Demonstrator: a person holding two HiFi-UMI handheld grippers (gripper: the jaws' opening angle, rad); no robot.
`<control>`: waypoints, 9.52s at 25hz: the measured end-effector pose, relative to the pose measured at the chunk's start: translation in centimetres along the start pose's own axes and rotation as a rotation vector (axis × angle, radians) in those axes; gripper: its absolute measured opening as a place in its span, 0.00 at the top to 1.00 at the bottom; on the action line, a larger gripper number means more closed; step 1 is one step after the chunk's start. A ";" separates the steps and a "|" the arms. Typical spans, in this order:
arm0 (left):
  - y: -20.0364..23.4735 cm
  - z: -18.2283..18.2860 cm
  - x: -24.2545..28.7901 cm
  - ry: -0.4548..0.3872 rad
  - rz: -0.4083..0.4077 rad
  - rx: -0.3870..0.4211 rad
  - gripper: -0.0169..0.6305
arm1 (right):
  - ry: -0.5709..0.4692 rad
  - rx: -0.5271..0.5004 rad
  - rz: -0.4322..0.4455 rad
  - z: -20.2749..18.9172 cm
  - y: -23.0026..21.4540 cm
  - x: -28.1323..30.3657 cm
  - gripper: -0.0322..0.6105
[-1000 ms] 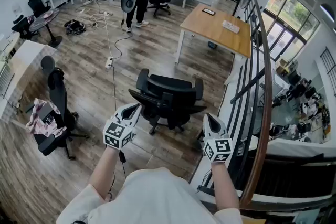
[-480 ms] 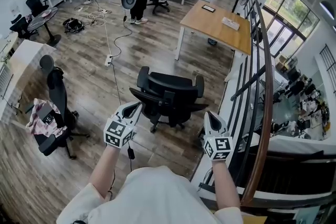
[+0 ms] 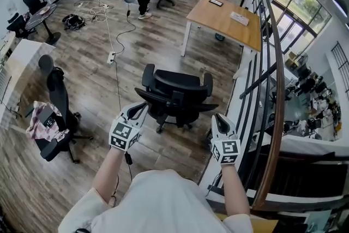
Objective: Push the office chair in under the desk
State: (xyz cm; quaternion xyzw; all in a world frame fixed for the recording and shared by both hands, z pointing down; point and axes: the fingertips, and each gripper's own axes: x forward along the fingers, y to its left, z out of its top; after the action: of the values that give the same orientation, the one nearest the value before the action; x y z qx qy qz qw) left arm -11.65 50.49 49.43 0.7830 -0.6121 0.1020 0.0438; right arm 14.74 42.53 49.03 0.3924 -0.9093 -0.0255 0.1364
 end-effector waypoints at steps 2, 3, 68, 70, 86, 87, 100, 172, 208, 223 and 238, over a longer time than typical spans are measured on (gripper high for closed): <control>0.4 -0.2 0.1 0.005 -0.001 0.002 0.94 | 0.011 -0.007 0.000 -0.2 0.3 0.2 0.91; 0.5 -0.4 0.1 0.007 -0.003 0.004 0.91 | 0.015 -0.010 0.000 -0.3 0.5 0.3 0.88; 4.8 -19.5 18.1 0.621 -0.204 0.768 0.62 | 0.585 -0.668 0.435 -19.5 -0.2 17.7 0.67; 4.8 -20.1 18.4 0.645 -0.218 0.789 0.62 | 0.594 -0.692 0.463 -20.0 0.0 18.1 0.67; 6.2 -21.7 20.0 0.764 -0.281 0.882 0.68 | 0.682 -0.783 0.575 -21.6 -0.1 20.1 0.68; 6.2 -22.1 20.1 0.774 -0.285 0.876 0.68 | 0.689 -0.775 0.578 -21.7 -0.1 20.1 0.68; 8.7 -21.6 24.6 0.785 -0.287 0.947 0.69 | 0.719 -0.732 0.523 -21.3 -1.9 23.2 0.67; 18.3 -13.7 64.7 0.616 -0.650 1.228 0.84 | 0.910 -0.640 0.328 -18.5 -28.7 50.7 0.69; 18.8 -6.4 93.0 0.540 -0.778 1.311 0.86 | 1.022 -0.586 0.244 -17.7 -50.9 64.3 0.70; 18.6 -4.5 102.6 0.526 -0.779 1.311 0.86 | 1.027 -0.676 0.178 -18.6 -59.8 69.4 0.71; 17.7 -2.4 109.7 0.549 -0.740 1.293 0.86 | 0.976 -0.752 0.223 -18.5 -67.3 73.2 0.72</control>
State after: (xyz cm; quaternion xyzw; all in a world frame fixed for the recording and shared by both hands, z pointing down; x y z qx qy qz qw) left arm -3.78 -57.59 74.19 0.7525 -0.0989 0.6055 -0.2393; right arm 19.35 -55.58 73.22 0.1868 -0.7065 -0.1471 0.6666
